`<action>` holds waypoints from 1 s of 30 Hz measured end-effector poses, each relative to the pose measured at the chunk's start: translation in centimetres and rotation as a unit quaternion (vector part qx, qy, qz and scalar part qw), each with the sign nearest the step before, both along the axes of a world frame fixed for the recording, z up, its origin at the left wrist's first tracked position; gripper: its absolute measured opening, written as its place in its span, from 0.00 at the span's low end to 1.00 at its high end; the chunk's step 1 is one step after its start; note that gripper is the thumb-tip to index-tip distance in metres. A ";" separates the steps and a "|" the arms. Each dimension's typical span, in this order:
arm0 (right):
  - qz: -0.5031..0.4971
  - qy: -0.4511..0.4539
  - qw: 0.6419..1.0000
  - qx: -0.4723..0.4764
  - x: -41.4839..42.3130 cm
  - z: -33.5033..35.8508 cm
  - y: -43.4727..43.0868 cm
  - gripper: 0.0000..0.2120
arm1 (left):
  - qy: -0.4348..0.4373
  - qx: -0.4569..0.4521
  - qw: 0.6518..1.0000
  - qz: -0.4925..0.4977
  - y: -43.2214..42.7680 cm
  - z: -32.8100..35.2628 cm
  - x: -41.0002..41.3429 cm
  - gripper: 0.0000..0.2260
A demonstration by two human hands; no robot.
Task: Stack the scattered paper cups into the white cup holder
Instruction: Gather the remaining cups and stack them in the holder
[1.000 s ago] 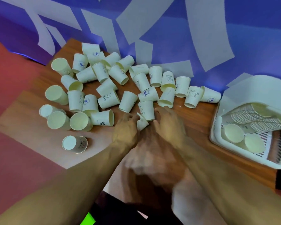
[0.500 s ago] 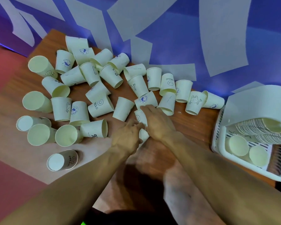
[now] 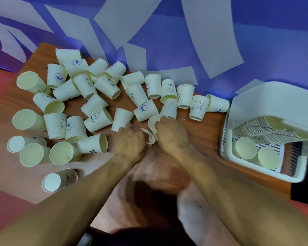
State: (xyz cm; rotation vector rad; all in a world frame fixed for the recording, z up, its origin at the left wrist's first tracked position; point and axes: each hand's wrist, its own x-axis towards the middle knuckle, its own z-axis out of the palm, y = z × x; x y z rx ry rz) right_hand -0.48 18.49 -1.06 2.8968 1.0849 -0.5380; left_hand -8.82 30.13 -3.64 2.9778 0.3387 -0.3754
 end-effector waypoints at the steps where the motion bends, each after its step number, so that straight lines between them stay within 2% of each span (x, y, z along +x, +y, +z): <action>1: -0.003 -0.016 1.000 0.006 -0.1 0.4 -0.7 0.13 | -0.010 0.013 1.000 -0.006 -0.1 0.4 0.2 0.14; 4: -0.022 -0.071 0.996 0.055 -0.7 1.8 -2.7 0.11 | -0.073 0.013 0.997 -0.029 -0.8 1.5 0.2 0.10; 7: -0.042 -0.142 0.985 0.088 -1.1 3.1 -5.0 0.04 | -0.133 0.013 0.989 -0.064 -2.0 2.8 0.0 0.09; 11: -0.063 -0.198 0.971 0.119 -1.8 4.7 -8.5 0.05 | -0.165 0.008 0.983 -0.082 -4.9 5.1 0.2 0.11; 15: -0.103 -0.253 0.953 0.133 -2.8 6.6 -12.7 0.04 | -0.181 -0.009 0.979 -0.096 -9.2 7.3 0.8 0.08; 17: -0.126 -0.257 0.946 0.151 -3.0 7.2 -15.2 0.11 | -0.196 -0.019 0.974 -0.111 -11.7 8.2 1.2 0.08; 19: -0.142 -0.264 0.939 0.166 -3.2 7.6 -17.9 0.13 | -0.211 -0.031 0.969 -0.128 -14.4 8.7 1.9 0.09; 30: -0.241 -0.290 0.913 0.154 -1.1 6.2 -31.5 0.03 | -0.206 -0.048 0.956 -0.205 -26.4 9.4 5.8 0.09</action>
